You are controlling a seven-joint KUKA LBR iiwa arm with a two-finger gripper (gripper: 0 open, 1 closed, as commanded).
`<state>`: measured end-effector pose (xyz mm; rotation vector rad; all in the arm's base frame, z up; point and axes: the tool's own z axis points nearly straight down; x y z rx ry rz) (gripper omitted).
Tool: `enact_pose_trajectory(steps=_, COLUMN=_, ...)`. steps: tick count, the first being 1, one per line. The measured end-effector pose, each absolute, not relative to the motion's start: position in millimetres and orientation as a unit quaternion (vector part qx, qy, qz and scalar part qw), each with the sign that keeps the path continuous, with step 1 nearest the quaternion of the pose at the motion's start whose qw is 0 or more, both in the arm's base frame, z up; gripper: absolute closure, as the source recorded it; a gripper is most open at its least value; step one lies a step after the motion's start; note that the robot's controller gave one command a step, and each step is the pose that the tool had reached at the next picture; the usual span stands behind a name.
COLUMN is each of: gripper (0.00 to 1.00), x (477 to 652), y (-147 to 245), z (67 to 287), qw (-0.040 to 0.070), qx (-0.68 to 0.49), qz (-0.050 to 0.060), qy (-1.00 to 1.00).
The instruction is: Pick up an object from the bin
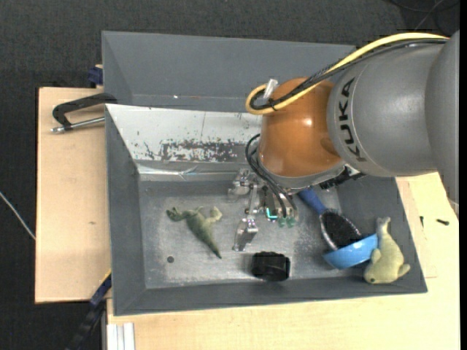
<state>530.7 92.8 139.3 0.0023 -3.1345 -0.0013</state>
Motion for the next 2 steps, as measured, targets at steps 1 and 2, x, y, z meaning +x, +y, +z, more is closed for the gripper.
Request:
enact_pose_trajectory(steps=1, gripper=0.0, x=587.0, y=151.8, z=72.1, qw=-0.003, qx=0.111, qz=-0.001, qy=-0.994)
enact_pose_trajectory(steps=2, gripper=0.0, x=565.0, y=197.6, z=77.4, qw=-0.001, qx=0.228, qz=-0.001, qy=-0.974)
